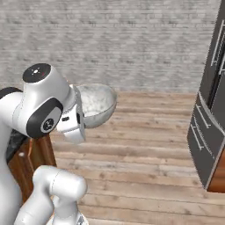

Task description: Pick the mug and place it in the sink. Pick the bowl and place it in the open cabinet and then close the cabinet.

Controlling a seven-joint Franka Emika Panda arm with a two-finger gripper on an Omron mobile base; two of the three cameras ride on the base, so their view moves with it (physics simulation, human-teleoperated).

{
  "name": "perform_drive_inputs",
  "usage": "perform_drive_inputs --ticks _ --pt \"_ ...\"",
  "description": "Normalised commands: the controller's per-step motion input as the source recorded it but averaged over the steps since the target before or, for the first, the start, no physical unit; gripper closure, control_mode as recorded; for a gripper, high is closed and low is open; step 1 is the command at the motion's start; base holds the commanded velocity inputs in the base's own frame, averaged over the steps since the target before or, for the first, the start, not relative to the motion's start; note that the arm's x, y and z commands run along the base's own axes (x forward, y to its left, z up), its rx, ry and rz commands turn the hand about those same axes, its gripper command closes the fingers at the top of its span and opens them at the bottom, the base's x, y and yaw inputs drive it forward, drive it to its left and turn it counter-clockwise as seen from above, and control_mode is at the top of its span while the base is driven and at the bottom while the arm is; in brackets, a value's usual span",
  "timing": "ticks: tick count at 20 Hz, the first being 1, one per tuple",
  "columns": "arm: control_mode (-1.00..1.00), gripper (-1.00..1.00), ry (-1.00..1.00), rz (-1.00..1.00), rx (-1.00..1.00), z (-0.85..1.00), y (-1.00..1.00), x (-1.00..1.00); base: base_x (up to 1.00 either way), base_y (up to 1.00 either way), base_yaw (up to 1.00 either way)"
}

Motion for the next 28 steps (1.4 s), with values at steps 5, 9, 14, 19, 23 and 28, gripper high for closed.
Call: perform_drive_inputs --ticks 5,9,14,19,23,28 --pt "1.0 1.0 0.0 0.0 0.0 0.0 0.0 0.0 0.0 0.0 -1.0" --pt "1.0 1.0 0.0 0.0 0.0 0.0 0.0 0.0 0.0 0.0 -1.0" --pt "1.0 1.0 0.0 0.0 0.0 0.0 0.0 0.0 0.02 0.08 -0.99" --pt "1.0 1.0 0.0 0.0 0.0 0.0 0.0 0.0 0.61 0.91 -0.61" --pt "1.0 1.0 0.0 0.0 0.0 0.0 0.0 0.0 0.97 1.0 -0.5" --pt "1.0 1.0 0.0 0.0 0.0 0.0 0.0 0.0 1.0 0.34 -0.12"
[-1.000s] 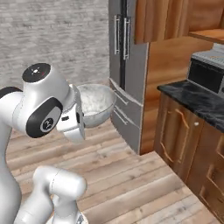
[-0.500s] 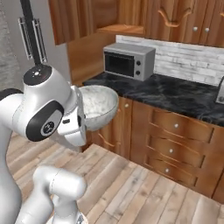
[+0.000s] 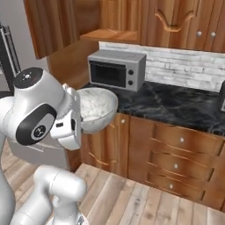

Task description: Pick the mug and place it in the sink. Pick the bowl and place it in the open cabinet and then close the cabinet.

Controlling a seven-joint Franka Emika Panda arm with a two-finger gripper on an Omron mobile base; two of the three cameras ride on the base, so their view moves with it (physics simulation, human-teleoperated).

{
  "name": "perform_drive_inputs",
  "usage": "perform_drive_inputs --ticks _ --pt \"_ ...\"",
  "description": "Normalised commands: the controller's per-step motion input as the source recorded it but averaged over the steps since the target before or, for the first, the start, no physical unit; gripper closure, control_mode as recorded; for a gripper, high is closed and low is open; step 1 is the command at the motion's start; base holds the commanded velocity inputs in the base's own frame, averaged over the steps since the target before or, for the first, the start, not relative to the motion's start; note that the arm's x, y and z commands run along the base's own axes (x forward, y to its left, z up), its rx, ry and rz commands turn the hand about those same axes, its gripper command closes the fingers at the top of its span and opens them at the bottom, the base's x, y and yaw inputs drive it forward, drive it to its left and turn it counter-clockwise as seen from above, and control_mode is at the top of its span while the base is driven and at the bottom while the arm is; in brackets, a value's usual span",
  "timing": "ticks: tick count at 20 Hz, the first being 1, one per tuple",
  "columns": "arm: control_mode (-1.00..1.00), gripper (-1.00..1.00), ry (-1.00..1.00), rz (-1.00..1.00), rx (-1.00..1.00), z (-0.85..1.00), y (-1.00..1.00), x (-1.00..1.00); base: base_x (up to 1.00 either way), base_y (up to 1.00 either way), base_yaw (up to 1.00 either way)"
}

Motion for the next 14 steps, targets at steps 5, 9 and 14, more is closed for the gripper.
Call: perform_drive_inputs --ticks 5,9,14 --pt "1.0 1.0 0.0 0.0 0.0 0.0 0.0 0.0 0.98 -0.17 0.06" --pt "1.0 1.0 0.0 0.0 0.0 0.0 0.0 0.0 0.81 -0.27 0.26" --pt "1.0 1.0 0.0 0.0 0.0 0.0 0.0 0.0 0.81 -0.05 0.46"
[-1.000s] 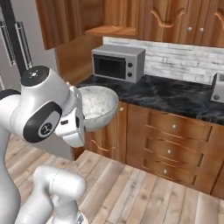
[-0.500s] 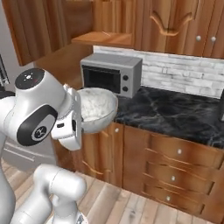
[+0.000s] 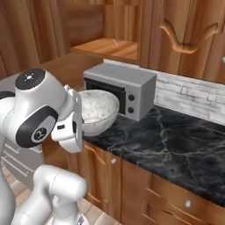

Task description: Pick the mug and place it in the sink. Pick the bowl and place it in the open cabinet and then close the cabinet.

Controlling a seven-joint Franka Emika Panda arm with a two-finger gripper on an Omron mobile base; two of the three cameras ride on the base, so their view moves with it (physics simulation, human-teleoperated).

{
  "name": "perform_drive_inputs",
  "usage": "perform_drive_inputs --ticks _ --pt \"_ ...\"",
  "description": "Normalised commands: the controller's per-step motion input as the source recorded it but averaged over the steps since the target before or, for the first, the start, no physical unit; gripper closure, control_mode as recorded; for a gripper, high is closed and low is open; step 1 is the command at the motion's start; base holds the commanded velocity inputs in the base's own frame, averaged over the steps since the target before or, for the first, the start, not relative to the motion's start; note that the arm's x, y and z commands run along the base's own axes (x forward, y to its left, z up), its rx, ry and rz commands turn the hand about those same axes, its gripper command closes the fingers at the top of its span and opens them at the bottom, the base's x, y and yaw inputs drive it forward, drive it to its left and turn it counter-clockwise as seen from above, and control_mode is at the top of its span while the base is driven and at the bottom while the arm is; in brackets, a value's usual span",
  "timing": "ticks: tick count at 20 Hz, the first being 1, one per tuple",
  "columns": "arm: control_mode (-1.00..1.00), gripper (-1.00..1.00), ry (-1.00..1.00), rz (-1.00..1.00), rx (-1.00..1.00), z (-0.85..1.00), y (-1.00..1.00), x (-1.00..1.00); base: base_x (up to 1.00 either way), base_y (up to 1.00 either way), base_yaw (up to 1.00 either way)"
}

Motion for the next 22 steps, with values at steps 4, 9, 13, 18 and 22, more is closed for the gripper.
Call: perform_drive_inputs --ticks 4,9,13,18,22 --pt "1.0 1.0 0.0 0.0 0.0 0.0 0.0 0.0 0.45 -0.16 0.41" --pt "1.0 1.0 0.0 0.0 0.0 0.0 0.0 0.0 0.36 -0.03 0.06" --pt "1.0 1.0 0.0 0.0 0.0 0.0 0.0 0.0 0.66 0.04 0.0" --pt "1.0 1.0 0.0 0.0 0.0 0.0 0.0 0.0 0.53 0.33 0.01" --pt "1.0 1.0 0.0 0.0 0.0 0.0 0.0 0.0 0.2 0.43 0.06"
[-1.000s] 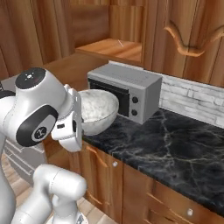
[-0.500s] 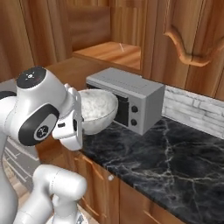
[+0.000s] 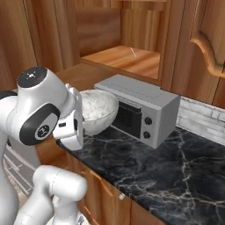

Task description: Pick the mug and place it in the sink. Pick the bowl and place it in the open cabinet and then close the cabinet.

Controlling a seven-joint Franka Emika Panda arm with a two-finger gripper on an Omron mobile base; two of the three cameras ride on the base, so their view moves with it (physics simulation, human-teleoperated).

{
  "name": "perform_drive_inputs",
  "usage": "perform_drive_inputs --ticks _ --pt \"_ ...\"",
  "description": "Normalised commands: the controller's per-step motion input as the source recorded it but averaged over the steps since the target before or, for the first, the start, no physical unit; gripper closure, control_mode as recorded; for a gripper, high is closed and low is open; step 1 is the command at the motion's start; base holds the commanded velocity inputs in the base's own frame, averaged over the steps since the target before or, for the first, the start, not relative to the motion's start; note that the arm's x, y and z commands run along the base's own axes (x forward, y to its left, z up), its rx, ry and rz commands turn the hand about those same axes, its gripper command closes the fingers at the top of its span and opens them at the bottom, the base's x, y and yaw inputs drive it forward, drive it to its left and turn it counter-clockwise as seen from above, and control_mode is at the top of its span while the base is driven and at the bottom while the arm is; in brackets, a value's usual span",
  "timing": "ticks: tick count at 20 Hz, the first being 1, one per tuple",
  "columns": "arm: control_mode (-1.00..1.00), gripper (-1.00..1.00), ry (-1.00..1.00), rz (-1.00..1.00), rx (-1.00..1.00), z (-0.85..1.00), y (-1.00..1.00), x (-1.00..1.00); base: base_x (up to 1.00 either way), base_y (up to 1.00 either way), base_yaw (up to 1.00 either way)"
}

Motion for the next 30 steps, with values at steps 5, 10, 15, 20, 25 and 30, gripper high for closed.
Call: perform_drive_inputs --ticks 5,10,15,20,25,30 --pt "1.0 1.0 0.0 0.0 0.0 0.0 0.0 0.0 0.25 -0.24 0.26" --pt "1.0 1.0 0.0 0.0 0.0 0.0 0.0 0.0 0.16 -0.45 0.3" --pt "1.0 1.0 0.0 0.0 0.0 0.0 0.0 0.0 0.44 -0.38 0.18" --pt "1.0 1.0 0.0 0.0 0.0 0.0 0.0 0.0 0.51 -0.23 0.0" --pt "1.0 1.0 0.0 0.0 0.0 0.0 0.0 0.0 0.38 -0.03 -0.17" --pt "1.0 1.0 0.0 0.0 0.0 0.0 0.0 0.0 0.35 0.0 -0.28"
